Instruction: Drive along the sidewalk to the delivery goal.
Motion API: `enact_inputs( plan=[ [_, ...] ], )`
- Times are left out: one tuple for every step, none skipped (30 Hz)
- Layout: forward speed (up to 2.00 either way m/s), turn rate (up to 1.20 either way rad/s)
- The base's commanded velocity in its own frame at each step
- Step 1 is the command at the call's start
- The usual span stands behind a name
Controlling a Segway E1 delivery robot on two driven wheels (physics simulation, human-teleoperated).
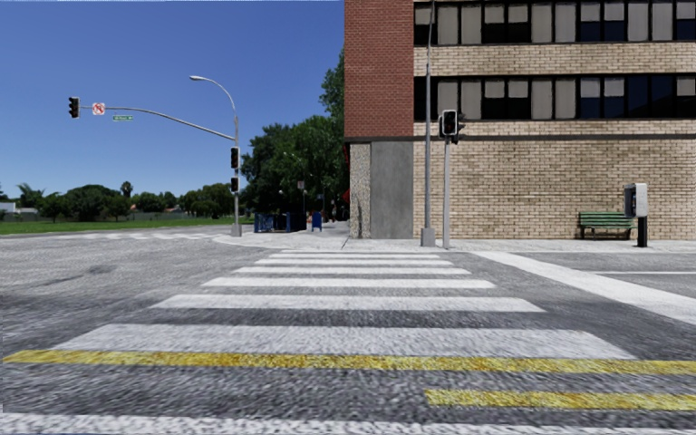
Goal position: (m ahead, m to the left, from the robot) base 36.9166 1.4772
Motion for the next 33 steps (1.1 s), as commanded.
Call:
enact_inputs(
  plan=[
    [2.00, 0.00],
    [2.00, 0.00],
    [2.00, 0.00],
    [2.00, 0.00],
    [2.00, 0.00],
    [2.00, 0.00],
    [2.00, 0.00],
    [2.00, 0.00],
    [2.00, 0.00],
    [2.00, 0.00],
    [2.00, 0.00],
    [2.00, 0.00],
    [2.00, 0.00],
    [2.00, 0.00],
    [2.00, 0.00],
    [2.00, 0.00],
    [2.00, 0.00],
    [2.00, 0.00],
    [2.00, 0.00],
    [2.00, 0.00],
    [2.00, 0.00],
    [2.00, 0.00],
    [2.00, 0.00],
    [2.00, 0.00],
    [2.00, 0.00],
    [2.00, 0.00],
    [2.00, 0.00],
    [2.00, 0.00],
    [2.00, 0.00],
    [2.00, 0.05],
    [2.00, 0.09],
    [2.00, 0.11],
    [2.00, 0.11]
  ],
)
